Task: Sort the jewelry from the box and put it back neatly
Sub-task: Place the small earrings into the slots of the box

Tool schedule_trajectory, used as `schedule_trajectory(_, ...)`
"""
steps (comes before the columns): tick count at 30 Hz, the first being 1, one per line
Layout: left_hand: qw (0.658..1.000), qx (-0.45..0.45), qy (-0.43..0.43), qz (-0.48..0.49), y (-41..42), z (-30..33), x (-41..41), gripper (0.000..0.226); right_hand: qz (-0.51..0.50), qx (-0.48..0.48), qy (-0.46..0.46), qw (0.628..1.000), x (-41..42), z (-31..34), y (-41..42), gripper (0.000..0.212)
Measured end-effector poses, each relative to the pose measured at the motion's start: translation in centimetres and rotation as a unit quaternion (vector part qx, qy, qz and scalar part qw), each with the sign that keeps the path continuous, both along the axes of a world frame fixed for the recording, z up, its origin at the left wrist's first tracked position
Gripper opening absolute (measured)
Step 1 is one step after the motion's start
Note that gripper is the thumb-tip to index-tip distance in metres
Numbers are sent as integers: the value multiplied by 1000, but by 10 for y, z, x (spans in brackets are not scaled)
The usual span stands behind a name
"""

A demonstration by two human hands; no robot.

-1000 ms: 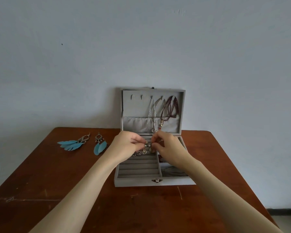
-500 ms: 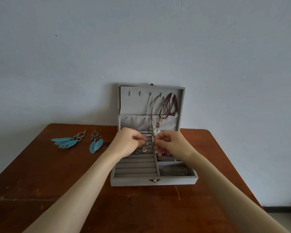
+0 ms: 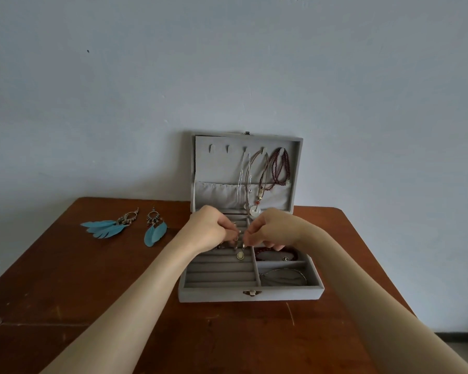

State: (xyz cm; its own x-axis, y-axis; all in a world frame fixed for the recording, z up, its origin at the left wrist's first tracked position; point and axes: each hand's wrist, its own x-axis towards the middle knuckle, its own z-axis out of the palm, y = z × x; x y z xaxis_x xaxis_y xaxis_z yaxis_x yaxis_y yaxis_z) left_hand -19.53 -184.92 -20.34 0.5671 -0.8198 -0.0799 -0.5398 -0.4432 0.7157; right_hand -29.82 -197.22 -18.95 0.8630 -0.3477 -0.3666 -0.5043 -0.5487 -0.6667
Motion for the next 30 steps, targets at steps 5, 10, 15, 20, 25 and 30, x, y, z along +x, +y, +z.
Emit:
schedule_trajectory(5, 999, 41, -18, 10, -8, -6, 5, 23, -23, -20, -3, 1000, 10, -2, 0, 8)
schedule_trajectory(10, 997, 49, -42, 37, -14, -8, 4, 23, -30, -42, -4, 999, 16, -5, -1, 9)
schedule_trajectory(15, 997, 64, -23, 42, -15, -6, 3, 22, -33, -51, -10, 998, 17, -5, 0, 15)
schedule_trajectory(20, 997, 56, -23, 49, -14, -8, 4, 20, -41, -68, -41, 996, 14, -7, 2, 15)
schedule_trajectory(25, 996, 52, -45, 54, -15, -9, 2, 18, -53, -79, -61, 994, 14, -10, 5, 17)
schedule_trajectory(30, 995, 52, -66, 57, -16, -11, 1, 12, -59, -91, -64, 992, 16, -14, 7, 13)
